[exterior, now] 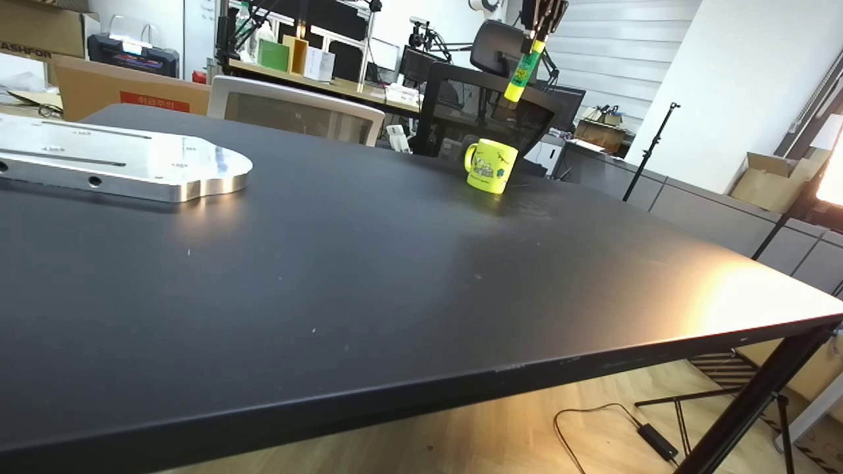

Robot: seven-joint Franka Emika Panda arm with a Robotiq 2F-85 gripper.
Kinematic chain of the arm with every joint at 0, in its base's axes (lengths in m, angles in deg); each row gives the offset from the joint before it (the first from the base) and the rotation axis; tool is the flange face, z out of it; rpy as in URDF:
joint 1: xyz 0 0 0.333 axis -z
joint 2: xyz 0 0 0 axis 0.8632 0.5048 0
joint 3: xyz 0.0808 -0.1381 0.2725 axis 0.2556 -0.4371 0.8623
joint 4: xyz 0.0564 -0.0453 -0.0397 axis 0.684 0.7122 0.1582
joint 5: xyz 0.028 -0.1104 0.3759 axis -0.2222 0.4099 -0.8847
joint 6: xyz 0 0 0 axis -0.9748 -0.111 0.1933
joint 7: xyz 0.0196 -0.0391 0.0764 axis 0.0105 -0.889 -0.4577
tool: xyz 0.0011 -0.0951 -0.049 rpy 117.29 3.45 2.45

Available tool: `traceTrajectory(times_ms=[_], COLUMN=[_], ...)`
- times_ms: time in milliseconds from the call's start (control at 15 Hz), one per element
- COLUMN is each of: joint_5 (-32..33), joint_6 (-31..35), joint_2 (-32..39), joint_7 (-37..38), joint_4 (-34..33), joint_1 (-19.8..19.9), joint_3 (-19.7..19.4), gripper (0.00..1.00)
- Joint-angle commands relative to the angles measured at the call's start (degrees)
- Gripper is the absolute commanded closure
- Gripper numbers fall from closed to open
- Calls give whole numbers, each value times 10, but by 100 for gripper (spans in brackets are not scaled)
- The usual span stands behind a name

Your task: Take the bottle out of the mug and put it on the table

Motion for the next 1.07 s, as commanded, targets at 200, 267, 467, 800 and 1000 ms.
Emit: traceTrajectory(times_ms=[200, 267, 467, 800, 1000], joint_5=[-1, -1, -2, 9, 6], joint_6=[25, 37, 80, 159, 198], joint_2=[-116, -131, -173, -239, -275], joint_7=[17, 19, 23, 41, 53], joint_4=[165, 192, 269, 400, 482], joint_1=[-3, -2, 3, 29, 57], joint_3=[-1, -2, -3, -2, -10], gripper=[91, 91, 91, 91, 91])
